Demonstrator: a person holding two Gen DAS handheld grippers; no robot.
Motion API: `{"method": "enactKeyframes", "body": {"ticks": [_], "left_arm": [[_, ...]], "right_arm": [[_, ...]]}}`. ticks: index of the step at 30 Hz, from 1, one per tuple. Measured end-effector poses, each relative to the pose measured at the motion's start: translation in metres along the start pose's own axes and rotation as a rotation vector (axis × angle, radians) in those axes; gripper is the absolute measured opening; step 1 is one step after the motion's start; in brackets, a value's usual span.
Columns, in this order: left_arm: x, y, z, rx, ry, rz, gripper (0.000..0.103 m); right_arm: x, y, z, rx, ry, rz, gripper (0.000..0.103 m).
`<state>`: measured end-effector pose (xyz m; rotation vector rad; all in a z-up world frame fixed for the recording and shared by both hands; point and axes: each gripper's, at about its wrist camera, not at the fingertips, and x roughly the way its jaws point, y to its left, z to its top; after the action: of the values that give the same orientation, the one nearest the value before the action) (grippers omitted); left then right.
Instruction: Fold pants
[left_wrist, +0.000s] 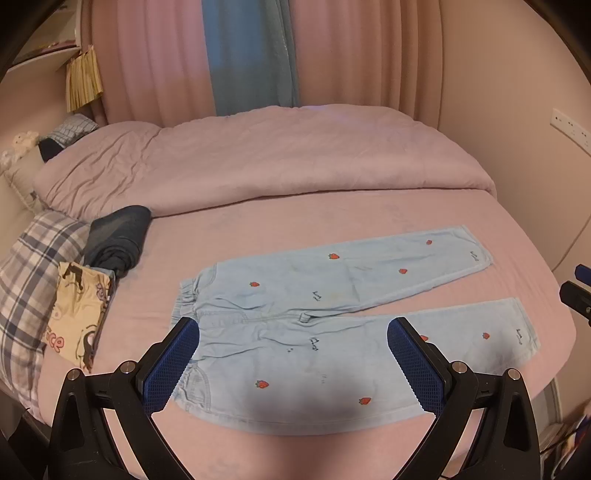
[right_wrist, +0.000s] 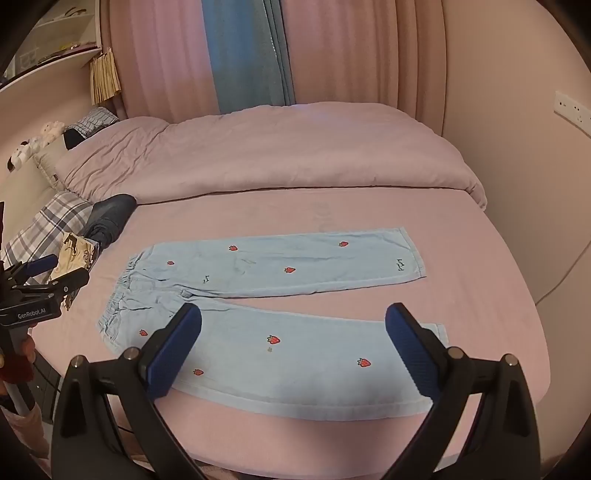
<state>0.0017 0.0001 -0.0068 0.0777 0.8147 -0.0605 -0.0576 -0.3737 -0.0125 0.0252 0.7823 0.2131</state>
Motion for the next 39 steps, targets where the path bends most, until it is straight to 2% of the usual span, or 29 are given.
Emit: {"method": "enactKeyframes", "body": {"ticks": [39], "left_arm": [[0.0039, 0.0022, -0.0057, 0.0, 0.008, -0.013, 0.102]], "right_arm": [[0.0037, 0.0076, 0.0002, -0.012, 0.007, 0.006, 0.1]]}}
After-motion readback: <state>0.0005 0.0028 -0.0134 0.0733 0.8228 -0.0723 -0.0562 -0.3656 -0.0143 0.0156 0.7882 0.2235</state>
